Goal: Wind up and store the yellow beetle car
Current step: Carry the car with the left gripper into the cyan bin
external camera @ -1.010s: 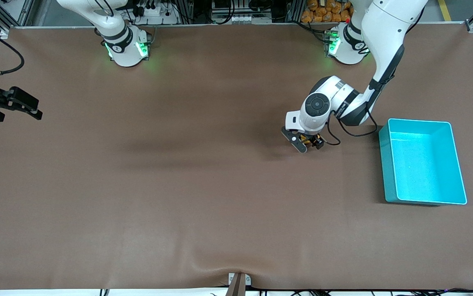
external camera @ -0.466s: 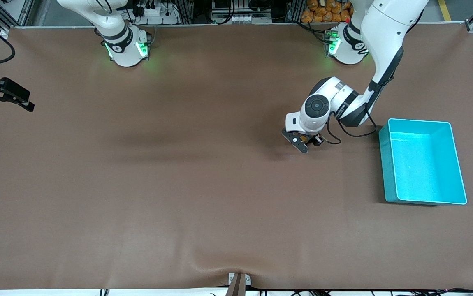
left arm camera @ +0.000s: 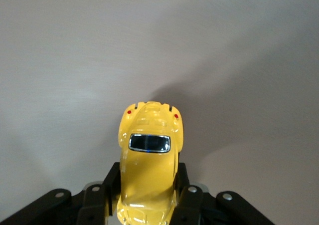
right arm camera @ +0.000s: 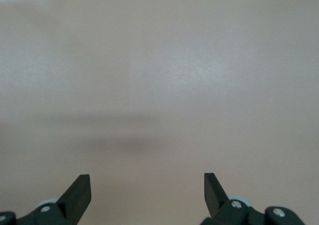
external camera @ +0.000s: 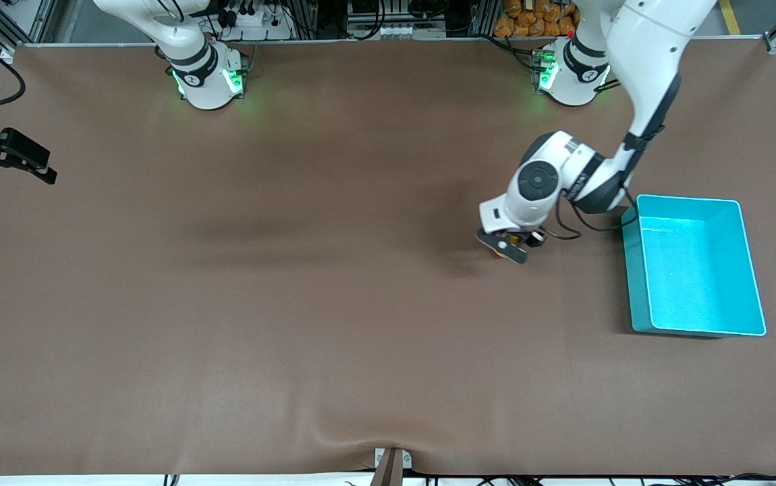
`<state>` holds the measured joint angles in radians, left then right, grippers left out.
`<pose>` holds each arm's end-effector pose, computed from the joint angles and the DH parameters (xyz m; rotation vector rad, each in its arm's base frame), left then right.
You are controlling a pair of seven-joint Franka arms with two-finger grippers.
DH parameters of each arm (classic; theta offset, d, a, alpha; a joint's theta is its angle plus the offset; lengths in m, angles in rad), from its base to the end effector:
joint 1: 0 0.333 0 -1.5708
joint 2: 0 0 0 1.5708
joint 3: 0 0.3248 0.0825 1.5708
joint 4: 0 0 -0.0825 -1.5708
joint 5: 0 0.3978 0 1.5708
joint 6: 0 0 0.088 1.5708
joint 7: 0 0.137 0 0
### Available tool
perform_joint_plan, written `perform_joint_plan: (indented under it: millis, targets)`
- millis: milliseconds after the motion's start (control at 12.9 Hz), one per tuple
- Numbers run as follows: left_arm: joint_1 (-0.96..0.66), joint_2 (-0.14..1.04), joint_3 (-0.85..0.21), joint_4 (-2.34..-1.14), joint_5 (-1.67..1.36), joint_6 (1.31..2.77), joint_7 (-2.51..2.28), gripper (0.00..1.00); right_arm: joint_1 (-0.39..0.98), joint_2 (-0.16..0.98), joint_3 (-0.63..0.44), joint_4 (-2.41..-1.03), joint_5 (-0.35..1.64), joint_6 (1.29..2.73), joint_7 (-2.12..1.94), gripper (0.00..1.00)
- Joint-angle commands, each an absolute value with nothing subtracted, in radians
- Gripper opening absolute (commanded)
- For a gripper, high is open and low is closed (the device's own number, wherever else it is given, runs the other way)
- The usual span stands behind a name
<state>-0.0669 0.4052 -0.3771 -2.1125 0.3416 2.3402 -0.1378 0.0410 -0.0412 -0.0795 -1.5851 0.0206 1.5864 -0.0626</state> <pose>0.5191 -0.2386 0.1895 -2.9117 0.8126 0.1564 0.5579 -0.0196 0.6209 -3.1189 -0.0378 -0.0679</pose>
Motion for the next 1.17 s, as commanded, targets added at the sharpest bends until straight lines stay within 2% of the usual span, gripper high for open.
perform_joint_plan:
  millis: [0,233,544,855,1088]
  targets:
    - [-0.023,0.364,-0.39,-1.992,0.354,2.148,-0.236,0.0,0.028,-0.061,-0.072,-1.606,0.012,1.594,-0.069,1.0]
    - [0.0,0.303,-0.388,-1.941,0.313,2.131,-0.388,0.0,0.026,-0.061,-0.072,-1.609,0.012,1.591,-0.069,1.0]
    - [0.135,0.189,-0.387,-1.937,0.227,2.122,-0.489,0.0,0.026,-0.061,-0.072,-1.609,0.012,1.597,-0.069,1.0]
    - [0.331,0.202,-0.387,-1.892,0.226,2.074,-0.433,0.0,0.025,-0.061,-0.072,-1.609,0.012,1.595,-0.069,1.0]
    - [0.463,0.27,-0.384,-1.838,0.216,2.074,-0.267,0.0,0.028,-0.058,-0.074,-1.611,0.012,1.597,-0.069,1.0]
